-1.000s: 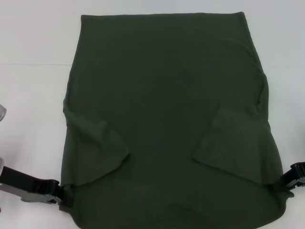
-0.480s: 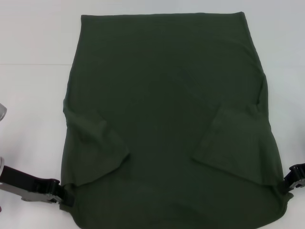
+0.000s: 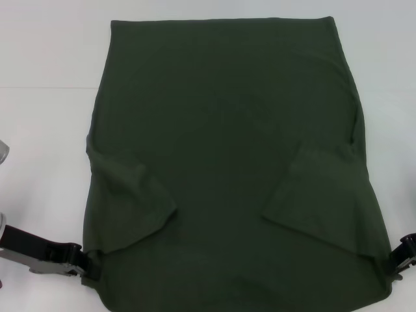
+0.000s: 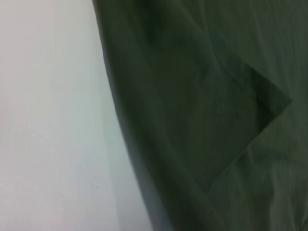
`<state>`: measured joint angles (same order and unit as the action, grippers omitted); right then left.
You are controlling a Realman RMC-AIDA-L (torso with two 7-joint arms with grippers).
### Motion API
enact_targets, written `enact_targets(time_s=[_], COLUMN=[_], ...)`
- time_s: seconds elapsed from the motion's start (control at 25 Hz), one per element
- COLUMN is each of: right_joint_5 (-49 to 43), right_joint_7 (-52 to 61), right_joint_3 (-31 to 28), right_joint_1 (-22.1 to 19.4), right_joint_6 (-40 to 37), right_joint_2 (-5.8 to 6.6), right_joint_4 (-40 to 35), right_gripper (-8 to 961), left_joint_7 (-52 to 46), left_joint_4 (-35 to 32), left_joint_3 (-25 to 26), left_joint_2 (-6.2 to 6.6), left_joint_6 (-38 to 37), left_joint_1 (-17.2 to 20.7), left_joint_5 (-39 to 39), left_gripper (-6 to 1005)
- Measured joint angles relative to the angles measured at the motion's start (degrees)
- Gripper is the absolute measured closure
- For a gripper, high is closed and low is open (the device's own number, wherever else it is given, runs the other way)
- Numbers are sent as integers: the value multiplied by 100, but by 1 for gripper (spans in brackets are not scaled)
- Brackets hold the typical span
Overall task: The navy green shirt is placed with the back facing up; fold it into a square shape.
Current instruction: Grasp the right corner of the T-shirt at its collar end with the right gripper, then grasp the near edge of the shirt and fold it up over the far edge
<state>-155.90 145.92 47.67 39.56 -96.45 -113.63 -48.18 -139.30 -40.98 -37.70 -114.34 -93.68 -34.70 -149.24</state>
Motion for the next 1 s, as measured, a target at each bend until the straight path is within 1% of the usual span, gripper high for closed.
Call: enact_targets(time_s=[0.08, 0.28, 0.4, 0.6, 1.0], right_joint_5=[-4, 3, -4, -192, -249], right_joint_7=[-30, -106, -67, -32, -28], right_joint_3=[34, -12, -8, 35, 48], right_joint_1=[-9, -7, -3, -4, 47], right_joint_6=[-40, -193, -196, -157, -7], right_joint_2=[16, 106, 134, 127, -3], right_joint_4=[-10, -83, -92, -94, -80], right_gripper=[942, 720, 477, 332, 350], left_joint_7=[0, 0, 0, -1, -1], left_joint_4=[6, 3, 0, 13, 7], left_joint_3=[0, 0, 1, 0, 0], left_joint_2=[0, 0, 0, 0, 0], left_joint_6=[0, -12, -14, -17, -18], left_joint_1=[-2, -19, -19, -19, -25], left_joint_5=[0, 0, 0, 0, 0], left_gripper=[963, 963, 962, 962, 963])
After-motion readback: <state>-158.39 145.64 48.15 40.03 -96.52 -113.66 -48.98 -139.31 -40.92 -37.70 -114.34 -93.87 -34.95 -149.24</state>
